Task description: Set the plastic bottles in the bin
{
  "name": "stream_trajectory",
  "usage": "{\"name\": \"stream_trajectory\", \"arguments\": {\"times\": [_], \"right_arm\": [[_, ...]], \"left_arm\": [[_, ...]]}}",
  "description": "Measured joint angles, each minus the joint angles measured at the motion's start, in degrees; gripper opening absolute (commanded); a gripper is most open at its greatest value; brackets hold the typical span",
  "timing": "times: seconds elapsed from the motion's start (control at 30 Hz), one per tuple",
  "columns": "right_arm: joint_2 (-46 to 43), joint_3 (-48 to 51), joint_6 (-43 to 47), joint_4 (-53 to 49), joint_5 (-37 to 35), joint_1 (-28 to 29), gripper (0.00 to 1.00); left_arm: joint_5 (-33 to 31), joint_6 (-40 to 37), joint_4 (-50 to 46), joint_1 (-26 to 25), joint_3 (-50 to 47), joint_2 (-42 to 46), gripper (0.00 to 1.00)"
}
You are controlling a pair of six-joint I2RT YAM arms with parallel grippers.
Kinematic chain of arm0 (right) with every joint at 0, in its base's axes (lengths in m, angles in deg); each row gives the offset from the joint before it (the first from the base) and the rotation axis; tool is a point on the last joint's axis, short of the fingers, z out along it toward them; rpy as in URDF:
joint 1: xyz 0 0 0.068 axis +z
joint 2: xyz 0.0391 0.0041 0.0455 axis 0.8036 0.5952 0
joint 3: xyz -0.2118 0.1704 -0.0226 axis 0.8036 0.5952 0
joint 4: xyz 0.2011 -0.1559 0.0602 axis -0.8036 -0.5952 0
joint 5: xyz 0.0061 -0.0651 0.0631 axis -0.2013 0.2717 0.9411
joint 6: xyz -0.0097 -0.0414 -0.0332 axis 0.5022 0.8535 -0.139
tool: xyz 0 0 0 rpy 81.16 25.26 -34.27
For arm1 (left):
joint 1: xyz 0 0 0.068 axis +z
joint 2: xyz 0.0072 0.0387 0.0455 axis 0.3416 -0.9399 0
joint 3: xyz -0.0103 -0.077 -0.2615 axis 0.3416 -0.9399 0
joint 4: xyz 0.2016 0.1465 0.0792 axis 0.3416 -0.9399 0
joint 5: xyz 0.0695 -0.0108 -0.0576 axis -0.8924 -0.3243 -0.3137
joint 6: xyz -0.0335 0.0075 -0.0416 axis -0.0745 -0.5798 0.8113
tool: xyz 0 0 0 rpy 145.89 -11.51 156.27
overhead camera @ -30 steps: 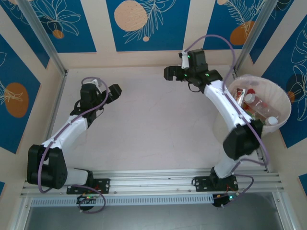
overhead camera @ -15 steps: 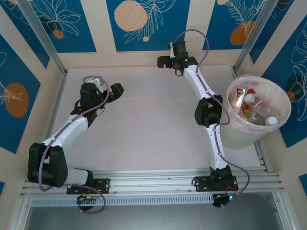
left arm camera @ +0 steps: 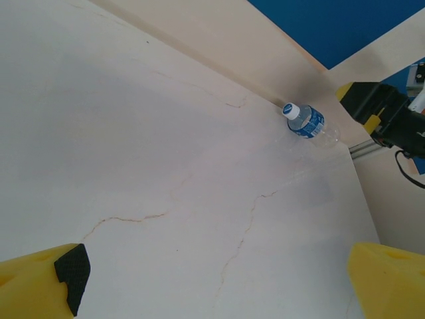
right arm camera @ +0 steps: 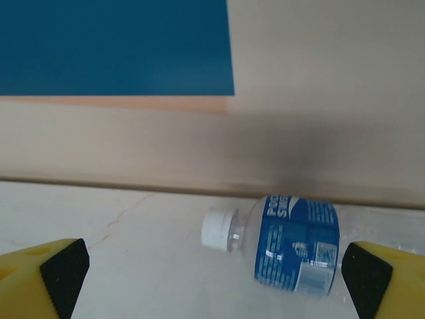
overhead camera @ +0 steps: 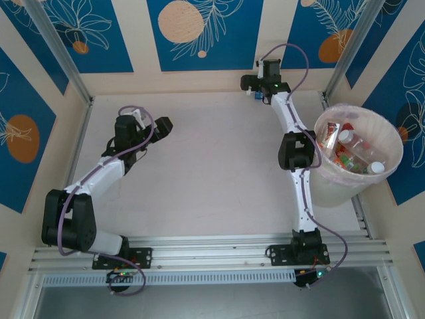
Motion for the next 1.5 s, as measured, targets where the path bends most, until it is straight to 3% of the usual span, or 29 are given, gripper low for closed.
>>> {"name": "stream_trajectory", "arguments": {"times": [0.17,0.4,0.53,0.77,0.87,1.07,1.27,1.5], "right_arm": [[7.41,-7.58,-2.69,0.09,2.14,-1.11,0.98],[9.20,-7.91,-1.99,-4.92,10.14,-4.57,0.98],[7.91,-5.92,1.68,-8.52,10.99,-3.37,0.98],[-4.46,7.26,3.32,-9.75,7.52,3.37,0.99],[-7.04,7.23,2.54,-5.84,5.51,4.55,0.99],[2.05,-6.78,3.76,0.59,2.36,2.56,1.00],[9.16,-6.27,10.47,5.49,-1.90,0.76,1.00],[10.14,-4.94,16.90,5.64,-3.56,0.39,0.99]], "left_arm": [[-0.79,0.02,0.00,0.00,-0.02,-0.11,1.00],[-2.08,0.02,-0.04,0.00,-0.26,-0.74,1.00],[-2.23,0.31,-0.02,0.00,-0.26,-1.57,1.00],[-2.19,1.33,0.00,0.00,-0.26,-2.78,1.00],[-2.19,1.33,0.00,0.00,-0.26,-2.82,1.00],[-2.19,1.31,0.04,0.00,-0.94,-2.82,1.00],[-2.16,1.31,0.11,0.00,-1.18,-3.17,1.00],[0.15,1.51,1.60,0.00,-1.01,-8.07,1.00]]}}
